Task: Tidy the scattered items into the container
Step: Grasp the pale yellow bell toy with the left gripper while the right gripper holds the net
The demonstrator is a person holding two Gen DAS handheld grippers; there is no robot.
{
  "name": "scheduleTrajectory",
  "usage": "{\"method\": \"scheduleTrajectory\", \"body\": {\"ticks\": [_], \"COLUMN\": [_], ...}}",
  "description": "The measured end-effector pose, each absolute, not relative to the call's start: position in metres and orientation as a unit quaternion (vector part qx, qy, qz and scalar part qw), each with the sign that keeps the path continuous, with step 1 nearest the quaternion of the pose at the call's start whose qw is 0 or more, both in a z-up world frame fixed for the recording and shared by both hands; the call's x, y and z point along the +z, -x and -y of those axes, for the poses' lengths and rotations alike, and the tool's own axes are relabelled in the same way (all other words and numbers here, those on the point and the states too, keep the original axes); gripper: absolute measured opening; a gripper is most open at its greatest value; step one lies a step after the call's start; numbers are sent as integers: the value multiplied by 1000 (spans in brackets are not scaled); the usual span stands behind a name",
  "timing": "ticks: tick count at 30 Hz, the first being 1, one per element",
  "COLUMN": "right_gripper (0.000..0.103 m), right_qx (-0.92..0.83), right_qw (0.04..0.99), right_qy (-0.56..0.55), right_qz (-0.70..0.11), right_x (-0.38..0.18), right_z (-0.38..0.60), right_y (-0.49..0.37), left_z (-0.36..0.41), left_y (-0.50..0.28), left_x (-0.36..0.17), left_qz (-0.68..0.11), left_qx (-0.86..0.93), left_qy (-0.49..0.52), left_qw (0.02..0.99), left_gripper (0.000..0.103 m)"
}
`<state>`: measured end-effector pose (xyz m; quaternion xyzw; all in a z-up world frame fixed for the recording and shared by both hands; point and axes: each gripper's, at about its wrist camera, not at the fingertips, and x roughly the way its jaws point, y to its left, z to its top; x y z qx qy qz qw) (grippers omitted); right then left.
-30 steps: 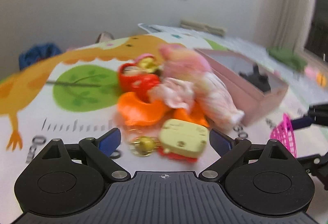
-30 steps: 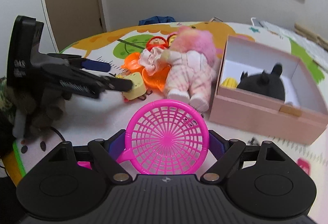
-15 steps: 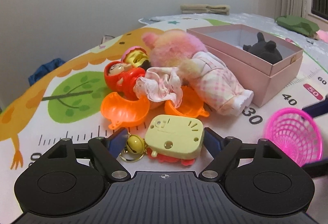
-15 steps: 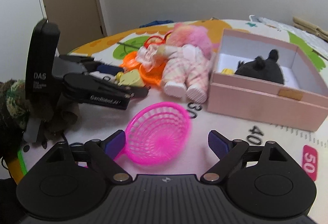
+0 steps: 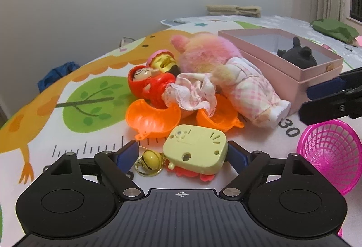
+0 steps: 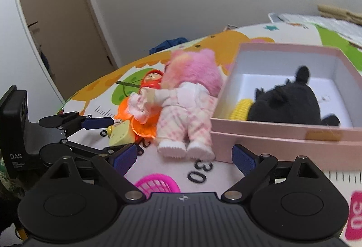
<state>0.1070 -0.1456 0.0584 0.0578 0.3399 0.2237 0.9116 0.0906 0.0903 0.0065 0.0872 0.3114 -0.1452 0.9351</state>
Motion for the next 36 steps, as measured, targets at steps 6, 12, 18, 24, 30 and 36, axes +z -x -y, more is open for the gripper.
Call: {"method": "scheduleTrajectory", "body": {"ticks": [6, 12, 18, 24, 30, 36], "right_gripper": [92, 92, 92, 93, 101, 101], "right_qx": [226, 212, 199, 207, 203, 192], "right_qw": [916, 915, 914, 917, 922, 921], "right_qy": [-41, -42, -51, -2, 94, 118], "right_qz": [-328, -340, -351, -342, -316, -317], "right_x": [62, 56, 48, 49, 50, 47], "right_z": [140, 150, 156, 140, 101, 98], "right_y": [-104, -99, -96, -78, -50, -38], "left_z": [-87, -96, -118, -107, -105, -112], "left_y": [-90, -88, -83, -90, -98, -83], "left_x": [7, 8, 12, 11, 7, 14], "left_qz": [-304, -295, -305, -303, -303, -299], "left_qx": [-146, -111, -93, -112, -91, -90], "left_qy": [-114, -159, -152, -131, -123, -105], "left_qw": [935, 936, 935, 937, 941, 944], "left_gripper": [92, 94, 94, 94, 73, 48]}}
